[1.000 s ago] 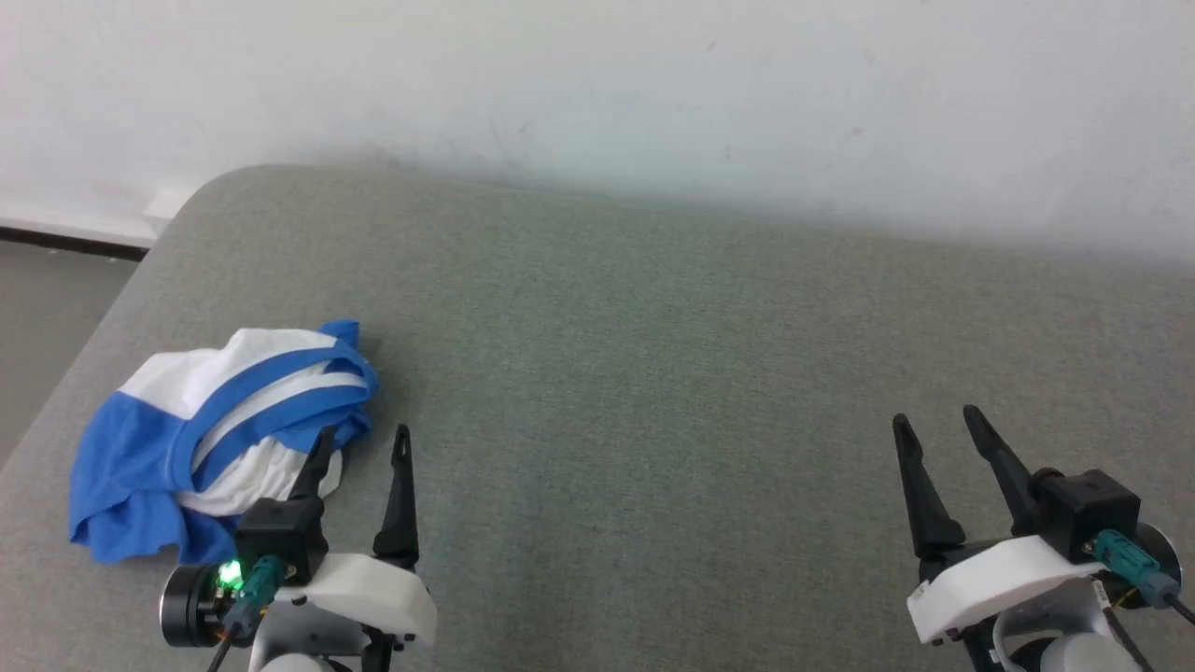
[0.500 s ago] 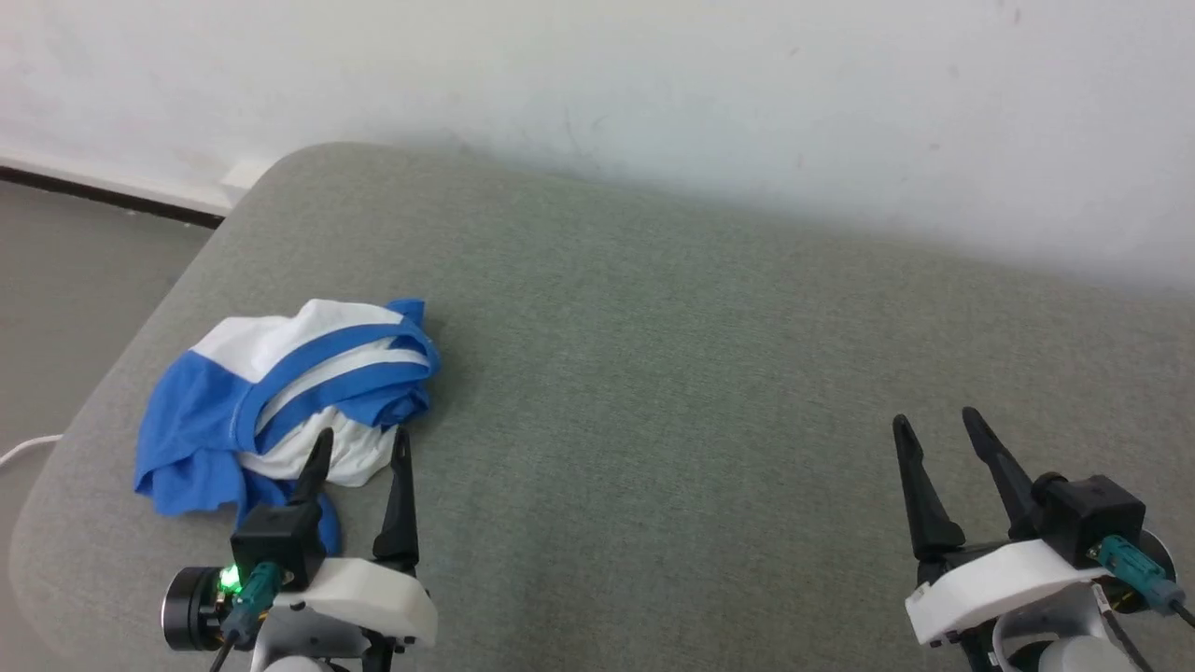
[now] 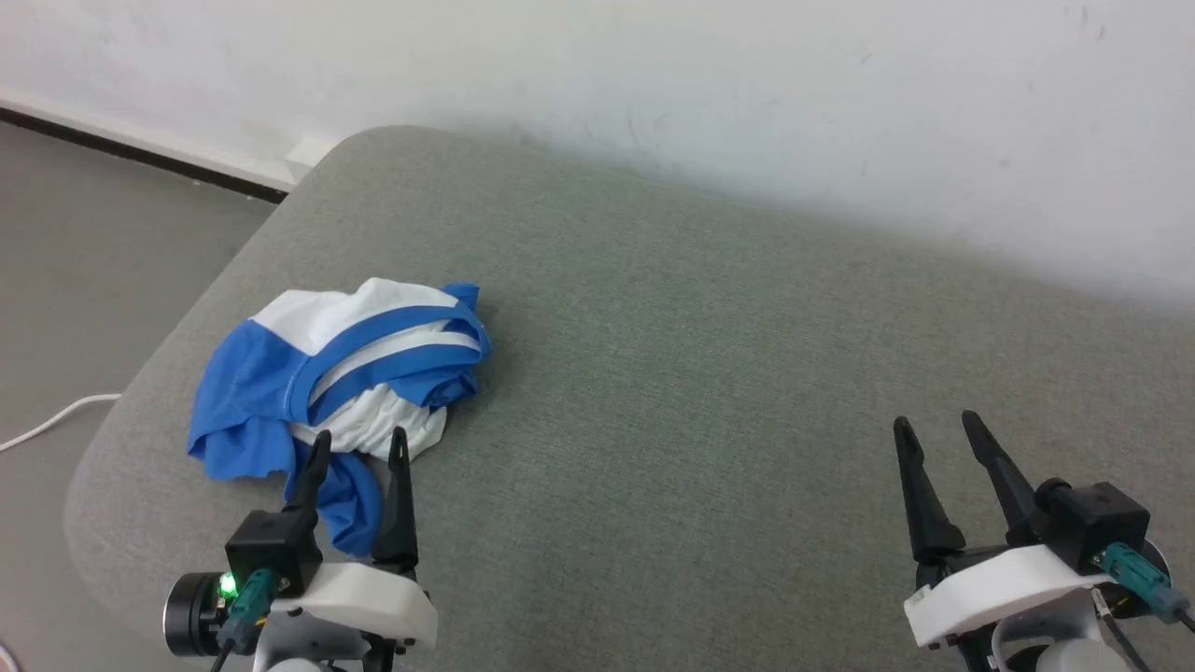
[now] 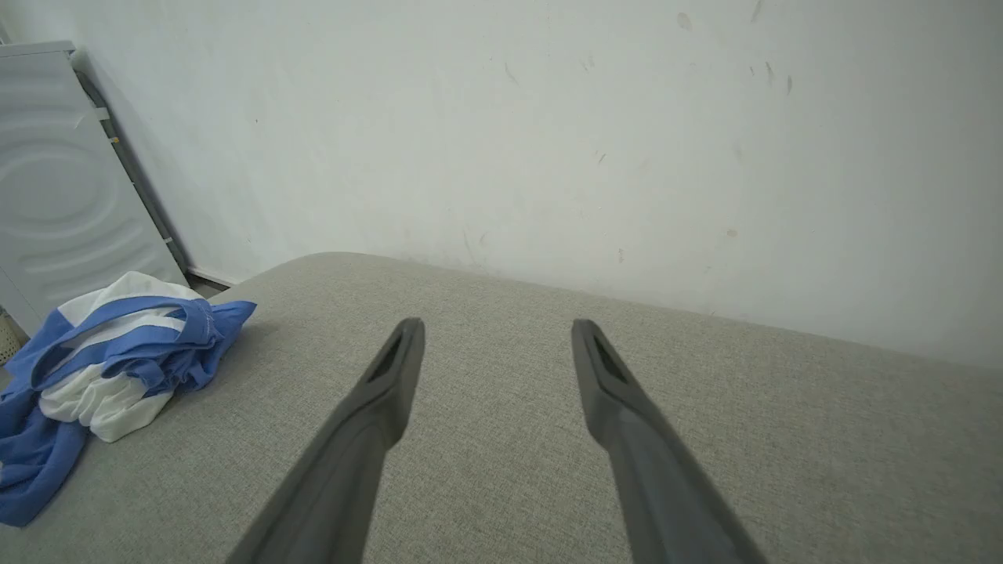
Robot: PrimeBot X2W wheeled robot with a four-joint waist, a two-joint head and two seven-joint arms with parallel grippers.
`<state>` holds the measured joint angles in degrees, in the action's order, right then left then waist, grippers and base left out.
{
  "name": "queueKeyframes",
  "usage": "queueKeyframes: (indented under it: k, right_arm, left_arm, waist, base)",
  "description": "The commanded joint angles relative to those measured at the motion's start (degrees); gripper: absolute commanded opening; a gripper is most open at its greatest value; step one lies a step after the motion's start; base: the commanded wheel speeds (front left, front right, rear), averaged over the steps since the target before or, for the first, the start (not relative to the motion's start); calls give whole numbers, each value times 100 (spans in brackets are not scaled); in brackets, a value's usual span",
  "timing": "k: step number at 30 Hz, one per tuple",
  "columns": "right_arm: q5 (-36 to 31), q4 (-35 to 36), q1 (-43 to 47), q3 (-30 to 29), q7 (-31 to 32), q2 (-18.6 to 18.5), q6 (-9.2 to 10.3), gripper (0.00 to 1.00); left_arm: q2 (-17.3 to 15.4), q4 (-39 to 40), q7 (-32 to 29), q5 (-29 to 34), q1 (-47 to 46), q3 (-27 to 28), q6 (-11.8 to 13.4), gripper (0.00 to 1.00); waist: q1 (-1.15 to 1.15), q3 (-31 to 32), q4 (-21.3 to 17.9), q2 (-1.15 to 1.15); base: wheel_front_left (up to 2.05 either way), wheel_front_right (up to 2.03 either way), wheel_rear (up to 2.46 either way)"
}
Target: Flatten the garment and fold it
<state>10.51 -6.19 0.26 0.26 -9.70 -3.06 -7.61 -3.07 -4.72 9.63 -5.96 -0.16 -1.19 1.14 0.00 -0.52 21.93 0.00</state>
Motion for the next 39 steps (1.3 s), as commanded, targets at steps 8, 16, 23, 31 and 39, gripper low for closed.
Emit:
queueKeyframes:
  k: [8, 16, 23, 31, 39]
  right_arm:
    - [155, -68, 88, 32, -146, 13, 9, 100]
    - [213, -118, 109, 43, -230, 14, 10, 100]
    - [231, -162, 109, 59, -313, 16, 10, 100]
    - [209, -201, 125, 72, -409, 17, 11, 100]
    - [262, -261, 115, 88, -504, 18, 12, 100]
  left_arm:
    - [14, -71, 152, -102, 77, -28, 60, 100]
    - [16, -116, 236, -152, 71, -39, 77, 100]
    - [17, -153, 319, -207, 72, -56, 103, 100]
    - [18, -204, 415, -271, 88, -49, 123, 100]
    - [19, -228, 511, -337, 119, -63, 141, 100]
  waist:
    - [0, -1, 275, 0]
    - [0, 7, 481, 0]
    - [0, 4, 667, 0]
    - [0, 11, 869, 0]
    - [0, -13, 1032, 0]
  base:
    - [0, 0, 0]
    - [0, 0, 0]
    - [0, 0, 0]
    - [0, 0, 0]
    - [0, 0, 0]
